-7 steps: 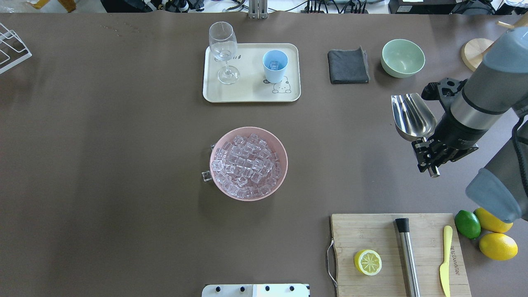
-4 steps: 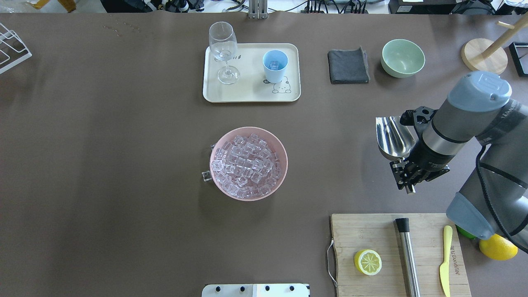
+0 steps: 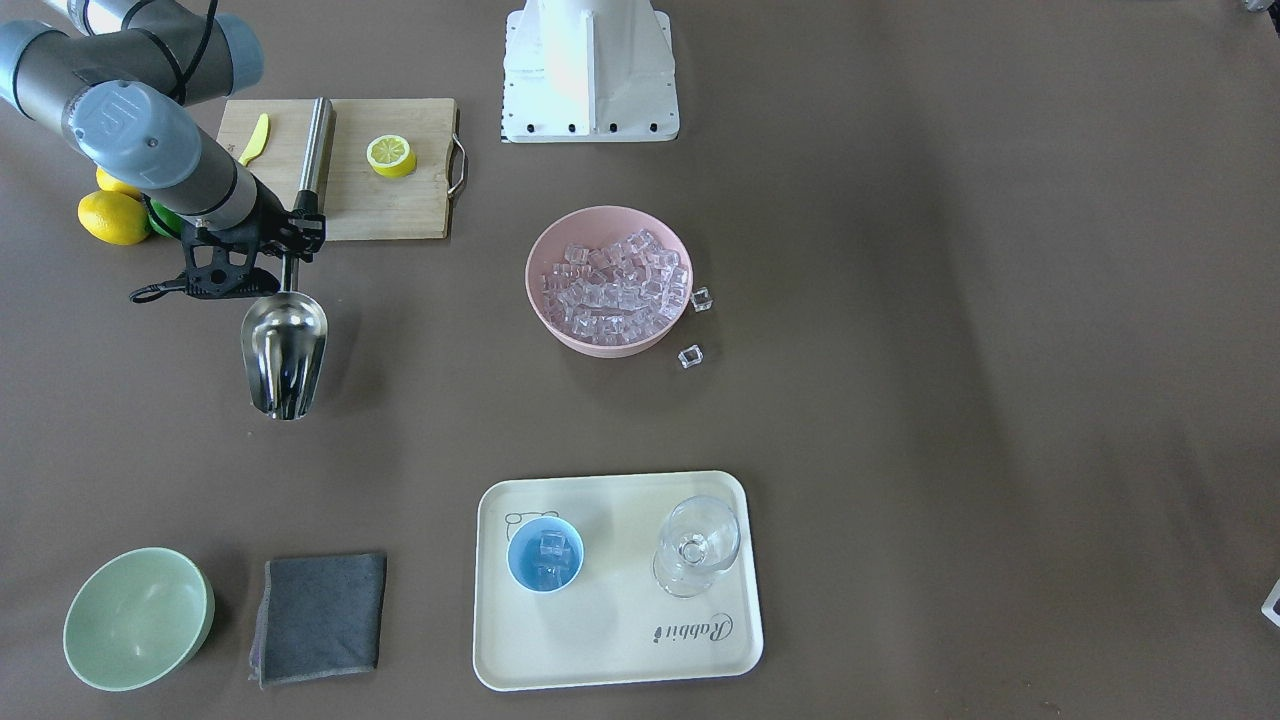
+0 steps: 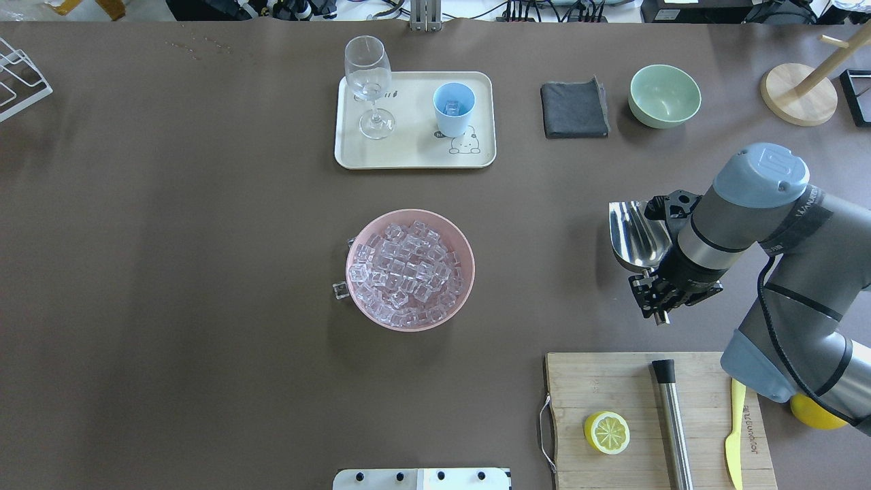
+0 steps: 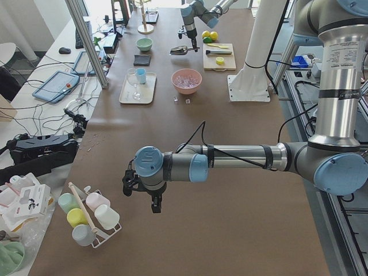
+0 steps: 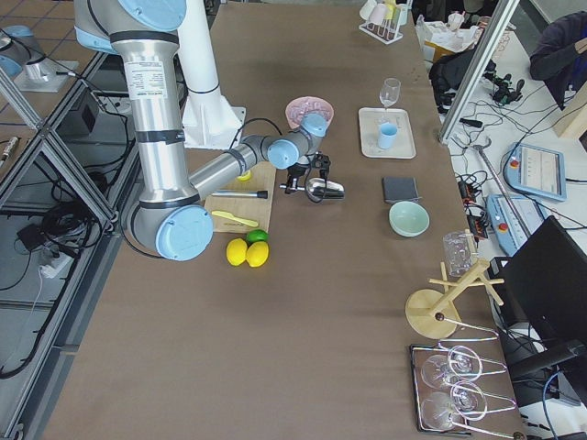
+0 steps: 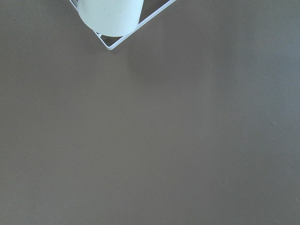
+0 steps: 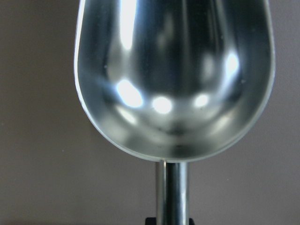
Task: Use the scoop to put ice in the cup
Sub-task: 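Carry the empty scoop back to its spot beside the bowl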
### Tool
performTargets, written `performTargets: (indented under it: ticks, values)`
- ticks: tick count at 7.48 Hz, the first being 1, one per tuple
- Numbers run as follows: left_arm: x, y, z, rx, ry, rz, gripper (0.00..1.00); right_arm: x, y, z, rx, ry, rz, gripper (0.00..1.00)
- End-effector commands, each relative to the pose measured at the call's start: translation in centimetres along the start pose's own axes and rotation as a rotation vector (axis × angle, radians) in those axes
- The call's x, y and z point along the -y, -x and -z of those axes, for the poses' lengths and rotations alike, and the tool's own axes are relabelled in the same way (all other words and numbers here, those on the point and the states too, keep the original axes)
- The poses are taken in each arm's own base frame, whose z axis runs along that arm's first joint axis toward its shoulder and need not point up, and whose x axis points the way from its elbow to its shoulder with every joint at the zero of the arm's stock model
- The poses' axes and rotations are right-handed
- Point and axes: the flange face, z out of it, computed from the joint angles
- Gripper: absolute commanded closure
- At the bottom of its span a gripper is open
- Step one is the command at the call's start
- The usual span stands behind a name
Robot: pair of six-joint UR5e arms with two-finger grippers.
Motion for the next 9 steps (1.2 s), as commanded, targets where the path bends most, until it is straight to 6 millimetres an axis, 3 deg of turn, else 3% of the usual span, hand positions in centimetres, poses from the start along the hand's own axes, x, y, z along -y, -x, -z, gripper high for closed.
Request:
performTargets:
  ticks: [1,6,7,8,9]
  values:
    - [0.01,-0.06,-0.11,0.0,0.002,-0.001,0.02,0.71,-0.21,-1.49,0.02,-0.036,-0.026,1.0]
    - [0.01,-0.06,-0.11,0.0,0.002,-0.001,0.02,0.57,0.24,-1.76,0.018,-0.034,-0.018,1.0]
    - [0.01,-0.06,-0.11,0.0,0.002,-0.001,0.02,0.54,0.37,-1.78,0.019,-0.033,-0.007,0.6]
    - [0.01,-0.1,-0.17,0.0,0.003,-0.002,0.02,0.56,0.57,-1.64,0.021,-0.036,-0.007,0.03]
    - [0.01,-0.06,-0.11,0.0,0.002,-0.001,0.02,0.48,0.67,-1.52,0.025,-0.035,-0.003,0.0]
